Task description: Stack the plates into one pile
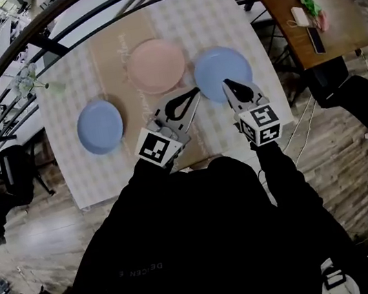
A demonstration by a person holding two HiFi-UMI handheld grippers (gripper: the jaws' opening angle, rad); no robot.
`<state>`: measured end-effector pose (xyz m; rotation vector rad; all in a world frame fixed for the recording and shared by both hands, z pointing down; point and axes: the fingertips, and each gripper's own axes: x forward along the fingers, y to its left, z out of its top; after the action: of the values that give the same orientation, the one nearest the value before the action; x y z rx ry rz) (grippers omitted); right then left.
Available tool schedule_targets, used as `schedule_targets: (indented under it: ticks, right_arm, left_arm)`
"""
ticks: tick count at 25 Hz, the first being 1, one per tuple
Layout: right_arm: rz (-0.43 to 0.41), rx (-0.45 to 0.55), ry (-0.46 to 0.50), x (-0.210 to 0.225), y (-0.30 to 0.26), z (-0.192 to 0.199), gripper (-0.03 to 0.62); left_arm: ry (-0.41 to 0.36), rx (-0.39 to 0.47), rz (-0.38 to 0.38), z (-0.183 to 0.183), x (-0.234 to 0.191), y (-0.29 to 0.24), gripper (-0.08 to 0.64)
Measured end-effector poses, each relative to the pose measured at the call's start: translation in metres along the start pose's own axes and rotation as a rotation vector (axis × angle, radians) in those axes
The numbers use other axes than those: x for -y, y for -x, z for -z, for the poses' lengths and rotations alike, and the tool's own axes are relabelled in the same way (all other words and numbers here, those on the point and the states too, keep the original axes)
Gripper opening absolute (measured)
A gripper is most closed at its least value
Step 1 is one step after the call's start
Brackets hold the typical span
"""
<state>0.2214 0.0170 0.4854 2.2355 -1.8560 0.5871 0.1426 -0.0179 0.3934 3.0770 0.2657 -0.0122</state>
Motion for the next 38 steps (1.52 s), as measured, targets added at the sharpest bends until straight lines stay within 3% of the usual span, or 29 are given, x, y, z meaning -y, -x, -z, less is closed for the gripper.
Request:
schedule_targets:
  ticks: [13,23,29,38]
  right_arm:
    - [0.164,-0.203,-0.134,0.097,-0.025,0.099,0.076]
    - [0.217,-0.342,-0.201,0.156,-0.043,0.158,0.144]
    - [0.273,-0.445,-0.246,0.188,-0.052,0.191,0.15]
    - [0.292,-0.542,-0.272,0.212,-0.068,0.225,0.161]
  left_arm:
    - [0.068,-0.028,0.054,0.042,0.007,-0.058,0.02]
    - [0.067,-0.085,0.07,0.067,0.013,-0.097,0.02]
    - [0.081,-0.108,0.058,0.074,0.009,-0.114,0.02]
    - [0.096,-0.134,0.056,0.085,0.005,-0.125,0.02]
